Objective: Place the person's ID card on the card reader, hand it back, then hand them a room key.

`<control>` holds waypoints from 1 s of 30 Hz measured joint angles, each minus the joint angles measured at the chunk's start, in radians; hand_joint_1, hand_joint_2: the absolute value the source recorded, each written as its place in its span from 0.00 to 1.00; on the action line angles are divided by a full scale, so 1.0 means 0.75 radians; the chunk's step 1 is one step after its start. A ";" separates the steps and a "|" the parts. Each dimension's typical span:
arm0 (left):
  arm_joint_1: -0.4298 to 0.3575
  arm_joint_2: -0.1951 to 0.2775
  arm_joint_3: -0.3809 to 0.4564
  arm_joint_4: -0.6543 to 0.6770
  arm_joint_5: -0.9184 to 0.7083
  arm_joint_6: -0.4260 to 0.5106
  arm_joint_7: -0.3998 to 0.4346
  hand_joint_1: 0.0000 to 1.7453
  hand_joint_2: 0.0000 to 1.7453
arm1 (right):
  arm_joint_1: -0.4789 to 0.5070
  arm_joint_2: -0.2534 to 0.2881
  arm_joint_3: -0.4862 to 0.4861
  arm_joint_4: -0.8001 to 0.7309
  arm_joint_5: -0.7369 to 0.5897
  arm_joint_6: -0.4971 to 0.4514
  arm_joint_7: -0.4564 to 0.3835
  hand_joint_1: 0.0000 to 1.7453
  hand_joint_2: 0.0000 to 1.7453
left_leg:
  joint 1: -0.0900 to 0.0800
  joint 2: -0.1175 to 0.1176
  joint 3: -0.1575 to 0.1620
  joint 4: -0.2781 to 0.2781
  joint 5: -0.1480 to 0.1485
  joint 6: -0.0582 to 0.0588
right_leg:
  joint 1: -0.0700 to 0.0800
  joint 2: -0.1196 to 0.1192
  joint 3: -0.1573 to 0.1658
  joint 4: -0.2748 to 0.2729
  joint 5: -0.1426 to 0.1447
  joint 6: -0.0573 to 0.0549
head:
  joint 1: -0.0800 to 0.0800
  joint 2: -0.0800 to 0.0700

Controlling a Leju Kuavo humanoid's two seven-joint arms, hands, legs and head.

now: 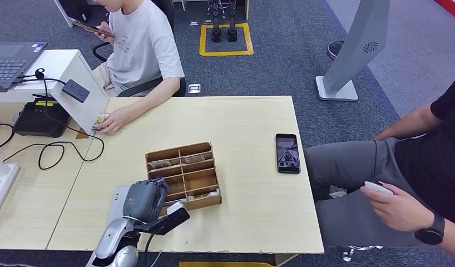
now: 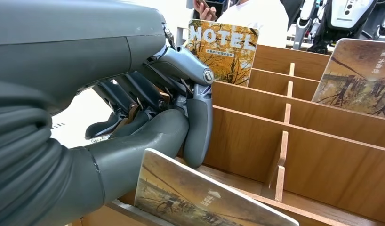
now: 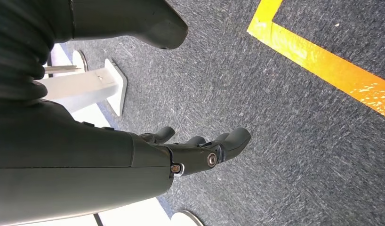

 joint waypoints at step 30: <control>-0.002 -0.008 0.035 -0.018 0.008 0.071 -0.029 0.00 1.00 | 0.000 0.000 -0.001 0.000 0.007 0.002 0.000 0.00 1.00 | 0.000 -0.002 0.003 0.000 0.001 0.000 | 0.000 -0.003 0.004 0.000 0.000 0.000 | 0.000 0.000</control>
